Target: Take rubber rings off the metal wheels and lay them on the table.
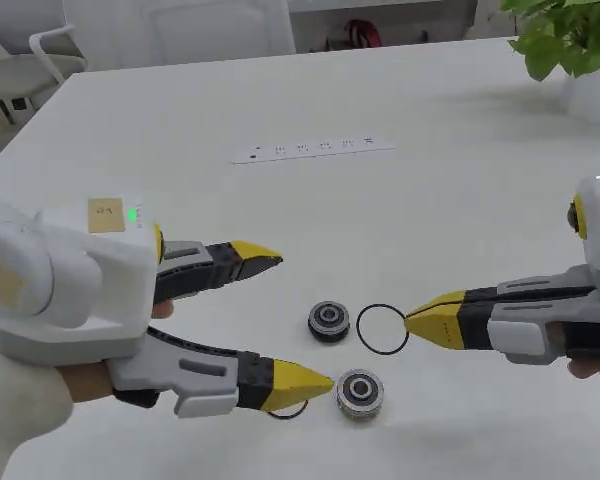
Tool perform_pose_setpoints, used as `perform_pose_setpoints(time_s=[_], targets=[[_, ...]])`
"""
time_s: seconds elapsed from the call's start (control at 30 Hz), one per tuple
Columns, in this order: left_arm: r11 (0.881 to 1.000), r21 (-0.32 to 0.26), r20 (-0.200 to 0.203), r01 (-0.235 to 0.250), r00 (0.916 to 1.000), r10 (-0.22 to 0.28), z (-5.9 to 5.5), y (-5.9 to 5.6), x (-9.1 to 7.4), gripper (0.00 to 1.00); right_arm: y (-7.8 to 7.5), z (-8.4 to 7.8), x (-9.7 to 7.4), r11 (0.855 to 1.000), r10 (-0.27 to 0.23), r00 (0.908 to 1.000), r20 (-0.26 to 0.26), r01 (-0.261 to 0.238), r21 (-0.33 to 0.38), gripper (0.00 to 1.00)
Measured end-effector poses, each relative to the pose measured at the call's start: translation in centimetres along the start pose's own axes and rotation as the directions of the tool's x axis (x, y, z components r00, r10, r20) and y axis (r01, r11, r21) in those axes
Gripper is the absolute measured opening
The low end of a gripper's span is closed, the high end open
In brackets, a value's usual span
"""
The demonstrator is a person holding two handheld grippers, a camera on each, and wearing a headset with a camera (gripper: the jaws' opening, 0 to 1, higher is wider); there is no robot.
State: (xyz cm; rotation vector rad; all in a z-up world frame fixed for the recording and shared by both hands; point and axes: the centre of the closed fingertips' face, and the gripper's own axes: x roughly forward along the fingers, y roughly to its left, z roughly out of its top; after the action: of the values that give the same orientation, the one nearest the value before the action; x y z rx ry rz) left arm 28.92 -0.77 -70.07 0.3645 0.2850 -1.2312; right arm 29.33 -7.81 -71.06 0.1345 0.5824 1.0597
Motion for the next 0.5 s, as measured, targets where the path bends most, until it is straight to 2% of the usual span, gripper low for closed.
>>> perform_pose_setpoints(time_s=[0.1, 0.27, 0.4, 0.5], targets=[[1.000, 0.003, -0.016, -0.015, 0.9998, 0.015, -0.4, 0.2, -0.8, 0.73, 0.0, 0.4, 0.1, 1.000, 0.001, 1.0000, 0.010, -0.001, 0.002, 0.00], [0.999, -0.029, 0.000, -0.029, 0.9996, 0.029, -0.5, 0.3, -1.9, 0.78, 0.5, 1.1, 0.4, 1.000, 0.015, 0.9998, 0.015, -0.015, -0.007, 0.00], [0.998, -0.061, 0.013, -0.030, 0.9994, 0.031, -0.9, 0.2, -2.6, 0.86, 0.8, 1.3, 0.6, 1.000, 0.026, 0.9996, 0.013, -0.026, -0.015, 0.00], [0.996, -0.082, 0.021, -0.040, 0.9989, 0.042, -1.2, 0.3, -3.1, 0.87, 1.0, 1.5, 0.7, 0.999, 0.033, 0.9994, 0.010, -0.033, -0.020, 0.00]])
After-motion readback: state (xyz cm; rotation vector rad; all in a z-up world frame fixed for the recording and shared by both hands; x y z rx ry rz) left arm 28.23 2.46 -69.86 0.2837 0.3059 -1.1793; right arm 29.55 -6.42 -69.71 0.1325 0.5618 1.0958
